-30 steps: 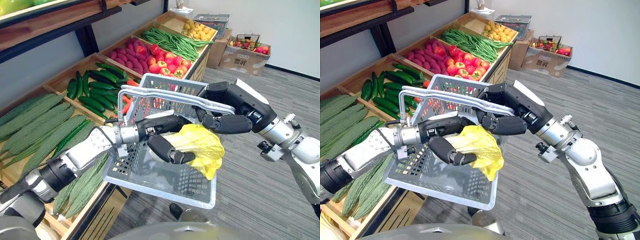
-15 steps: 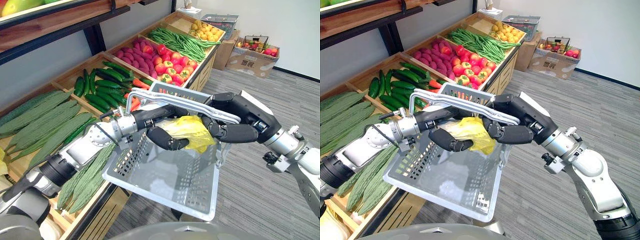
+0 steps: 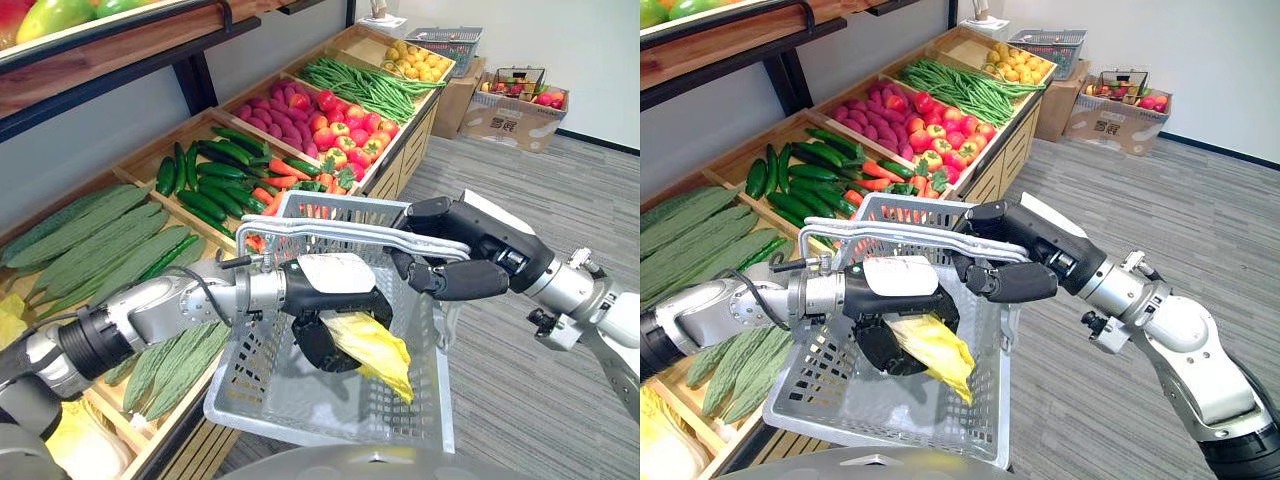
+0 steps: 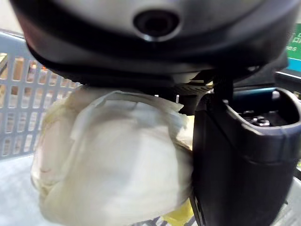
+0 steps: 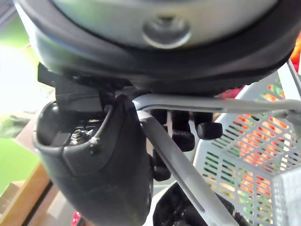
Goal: Pick vegetable in the basket
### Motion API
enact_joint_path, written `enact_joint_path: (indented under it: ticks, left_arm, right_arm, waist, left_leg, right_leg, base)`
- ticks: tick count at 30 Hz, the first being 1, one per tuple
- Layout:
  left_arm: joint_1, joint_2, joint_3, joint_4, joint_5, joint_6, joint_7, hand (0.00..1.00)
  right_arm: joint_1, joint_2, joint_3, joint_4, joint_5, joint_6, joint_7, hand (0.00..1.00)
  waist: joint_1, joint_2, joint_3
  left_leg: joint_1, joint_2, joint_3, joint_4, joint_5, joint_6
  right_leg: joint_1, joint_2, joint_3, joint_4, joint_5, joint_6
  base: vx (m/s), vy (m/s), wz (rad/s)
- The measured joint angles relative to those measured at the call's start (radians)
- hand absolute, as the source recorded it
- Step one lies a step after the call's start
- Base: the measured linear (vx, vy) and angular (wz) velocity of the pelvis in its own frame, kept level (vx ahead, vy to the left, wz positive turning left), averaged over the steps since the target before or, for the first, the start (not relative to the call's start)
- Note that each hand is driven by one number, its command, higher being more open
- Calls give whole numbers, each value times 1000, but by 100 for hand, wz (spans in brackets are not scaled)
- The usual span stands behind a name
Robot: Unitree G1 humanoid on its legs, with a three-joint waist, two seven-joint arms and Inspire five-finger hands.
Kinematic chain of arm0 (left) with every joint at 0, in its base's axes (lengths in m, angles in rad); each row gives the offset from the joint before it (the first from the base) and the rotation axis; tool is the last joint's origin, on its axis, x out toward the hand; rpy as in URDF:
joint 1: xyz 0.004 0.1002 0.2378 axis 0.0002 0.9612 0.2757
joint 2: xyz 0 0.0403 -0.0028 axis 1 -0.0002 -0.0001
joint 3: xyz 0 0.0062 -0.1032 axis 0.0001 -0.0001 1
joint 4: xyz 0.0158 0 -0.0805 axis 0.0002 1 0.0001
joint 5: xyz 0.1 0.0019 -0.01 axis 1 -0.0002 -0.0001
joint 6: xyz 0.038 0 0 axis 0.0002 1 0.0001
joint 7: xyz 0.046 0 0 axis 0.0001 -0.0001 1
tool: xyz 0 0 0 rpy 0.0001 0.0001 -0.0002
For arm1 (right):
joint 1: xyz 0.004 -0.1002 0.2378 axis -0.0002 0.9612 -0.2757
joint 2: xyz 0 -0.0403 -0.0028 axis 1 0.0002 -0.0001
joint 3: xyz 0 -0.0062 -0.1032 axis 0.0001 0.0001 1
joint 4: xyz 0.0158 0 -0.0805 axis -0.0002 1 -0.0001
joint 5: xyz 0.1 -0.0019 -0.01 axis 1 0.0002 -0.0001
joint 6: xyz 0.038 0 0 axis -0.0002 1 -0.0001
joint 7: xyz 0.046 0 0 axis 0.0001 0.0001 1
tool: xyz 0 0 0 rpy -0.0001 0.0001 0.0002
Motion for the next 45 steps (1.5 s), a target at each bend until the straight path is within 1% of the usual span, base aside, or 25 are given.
enact_joint_path:
  ticks: [1, 2, 12, 20, 23, 26, 28, 30, 31, 33, 34, 36, 38, 39, 43, 45]
  left_arm:
    - [0, 1, -5, -1, 0, -3, -2, 0]
    - [0, 4, -17, -2, 0, -4, -4, 100]
    - [12, 4, -31, -20, -32, -2, -30, 100]
    - [12, 1, -28, -27, -47, 1, -27, 100]
    - [10, 2, -16, -33, -44, 1, -16, 100]
    - [-12, 6, 10, -43, -44, 1, -7, 100]
    - [-39, 24, 33, -65, -46, 7, -7, 100]
    - [-61, 80, 63, -110, -92, 11, -12, 100]
    - [-67, 96, 65, -121, -103, 11, -14, 100]
    - [-72, 160, 77, -170, -176, 31, -45, 100]
    - [-72, 176, 84, -184, -197, 38, -60, 100]
    - [-72, 257, 119, -245, -283, 60, -119, 100]
    - [-66, 310, 151, -290, -366, 79, -166, 100]
    - [-42, 329, 187, -319, -404, 89, -189, 100]
    - [61, 340, 262, -391, -493, 119, -244, 100]
    - [92, 343, 267, -403, -514, 122, -256, 100]
  right_arm:
    - [0, 0, 1, 0, 0, 0, 0, 0]
    - [0, 0, 2, 0, 0, 0, 0, 0]
    - [-7, 0, 2, -2, 0, 0, 2, 0]
    - [-7, 2, 4, -2, -2, 2, 16, 0]
    - [-7, 4, 4, -2, -2, 2, 17, 0]
    - [-7, 5, 4, -2, -2, 2, 17, 0]
    - [-6, 7, 3, -2, -2, 2, 17, 0]
    - [-6, 14, -4, -1, -3, 3, 19, 0]
    - [-6, 20, -11, -1, -3, 3, 19, 0]
    - [-6, 27, -31, 2, -5, 4, 19, 0]
    - [-6, 28, -33, 4, -5, 5, 19, 0]
    - [-6, 56, -37, 15, -14, 6, 20, 0]
    - [-7, 65, -37, 33, -28, 7, 20, 0]
    - [-7, 69, -37, 50, -32, 11, 20, 0]
    - [-7, 82, -37, 107, -68, 23, 19, 0]
    - [-8, 89, -36, 122, -86, 27, 18, 0]
  waist:
    - [0, 1, -1]
    - [-1, 2, -3]
    - [-10, 0, -6]
    - [-10, -4, -17]
    - [-10, -7, -21]
    - [0, -7, -23]
    - [4, -6, -24]
    - [3, -2, -27]
    - [4, -1, -27]
    - [8, 8, -33]
    - [8, 10, -34]
    - [8, 13, -37]
    - [12, 15, -38]
    - [13, 18, -40]
    - [13, 28, -47]
    - [13, 28, -47]
  left_leg:
    - [0, 0, 0, 0, 0, 0]
    - [0, 0, 0, 1, 0, 0]
    - [-2, 2, 0, 10, -2, 2]
    - [-7, 1, -8, 10, -2, 3]
    - [-17, 1, -20, 12, -1, 4]
    - [-19, 1, -25, 13, -1, 4]
    - [-22, 1, -31, 14, -1, 5]
    - [-33, 0, -50, 16, 0, 6]
    - [-34, 0, -52, 16, 0, 6]
    - [-33, 1, -59, 16, 1, 7]
    - [-33, 0, -62, 16, 1, 7]
    - [-33, 0, -73, 16, 1, 7]
    - [-34, -3, -76, 15, 1, 7]
    - [-35, -6, -78, 13, 3, 9]
    - [-35, -17, -81, 6, 4, 11]
    - [-34, -17, -82, 6, 4, 11]
  right_leg:
    - [0, 0, 0, 0, 0, 0]
    - [0, 0, 0, 0, 0, 0]
    - [0, -1, 0, 0, 0, 0]
    - [0, -2, -6, 0, 0, 0]
    - [-1, -3, -16, 0, 0, 0]
    - [2, -4, -22, 0, 0, 0]
    - [2, -5, -28, 0, 0, 0]
    - [3, -7, -45, 0, -1, -1]
    - [4, -7, -47, 0, -1, -1]
    - [9, -7, -54, 0, -2, -3]
    - [11, -8, -57, 0, -3, -5]
    - [18, -9, -70, 0, -5, -9]
    - [19, -11, -73, 0, -7, -10]
    - [19, -14, -75, 0, -8, -12]
    - [20, -22, -82, 0, -10, -15]
    - [21, -22, -83, 0, -10, -15]
  base:
    - [50, 34, 0]
    - [49, 36, -1]
    - [32, 33, 0]
    - [0, 0, 2]
    - [7, 6, 10]
    - [29, 28, 5]
    - [30, 29, 9]
    - [34, 24, 18]
    - [34, 21, 13]
    - [33, 27, 9]
    - [31, 32, 14]
    - [24, 33, 14]
    - [13, 47, 8]
    - [8, 44, 7]
    - [16, 56, 5]
    - [12, 53, 1]
